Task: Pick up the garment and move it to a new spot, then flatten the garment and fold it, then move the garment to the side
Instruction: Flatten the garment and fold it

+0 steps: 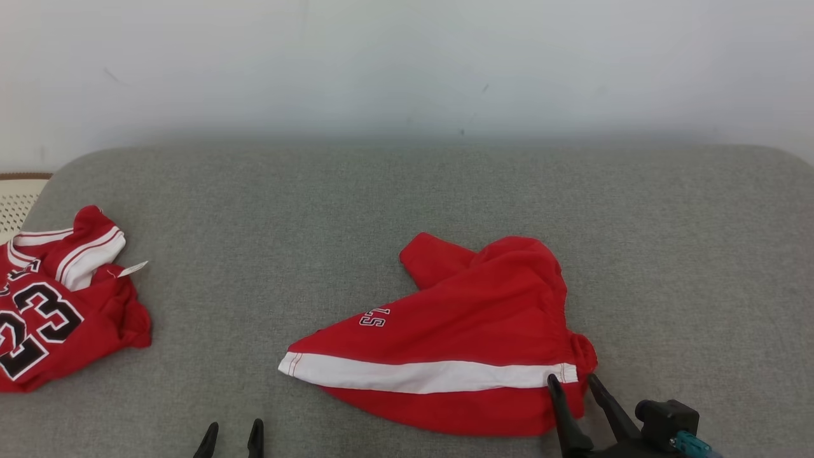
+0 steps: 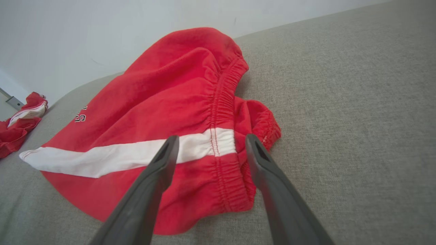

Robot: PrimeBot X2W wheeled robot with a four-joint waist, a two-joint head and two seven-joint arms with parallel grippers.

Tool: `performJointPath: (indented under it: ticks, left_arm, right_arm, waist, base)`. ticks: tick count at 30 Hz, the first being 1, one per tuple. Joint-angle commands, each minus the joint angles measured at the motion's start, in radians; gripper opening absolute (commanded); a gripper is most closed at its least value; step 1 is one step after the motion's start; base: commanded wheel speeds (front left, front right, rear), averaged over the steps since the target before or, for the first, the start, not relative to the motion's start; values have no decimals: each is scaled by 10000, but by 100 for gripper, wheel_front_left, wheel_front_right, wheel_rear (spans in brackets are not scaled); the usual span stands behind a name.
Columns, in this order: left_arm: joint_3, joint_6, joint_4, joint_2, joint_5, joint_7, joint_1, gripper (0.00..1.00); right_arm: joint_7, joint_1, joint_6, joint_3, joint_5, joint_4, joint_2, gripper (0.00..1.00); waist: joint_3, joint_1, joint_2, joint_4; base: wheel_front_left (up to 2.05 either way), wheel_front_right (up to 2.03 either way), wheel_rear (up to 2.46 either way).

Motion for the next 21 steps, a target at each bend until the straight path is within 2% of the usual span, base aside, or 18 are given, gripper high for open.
performJointPath:
  ticks: [1,19,20,21]
  left_arm:
    - [-18,35,15,5,-48,-11,-66,100]
    - [-24,162,-101,5,2,-11,-196,100]
    - [-11,169,-102,4,-3,-11,-186,100]
    - [7,177,-102,5,-5,-11,-178,100]
  right_arm:
    - [-3,-123,-7,123,159,86,-77,100]
    - [-3,-628,-7,946,1219,622,-314,100]
    - [-2,-591,-7,1046,1291,588,-325,100]
    - [-2,-562,-7,1133,1348,545,-358,94]
  waist:
    - [99,-1,0,75]
    - [403,-1,0,376]
    - [408,-1,0,365]
    - [418,-1,0,347]
  base:
    - [0,0,0]
    - [0,0,0]
    - [0,0,0]
    - [0,0,0]
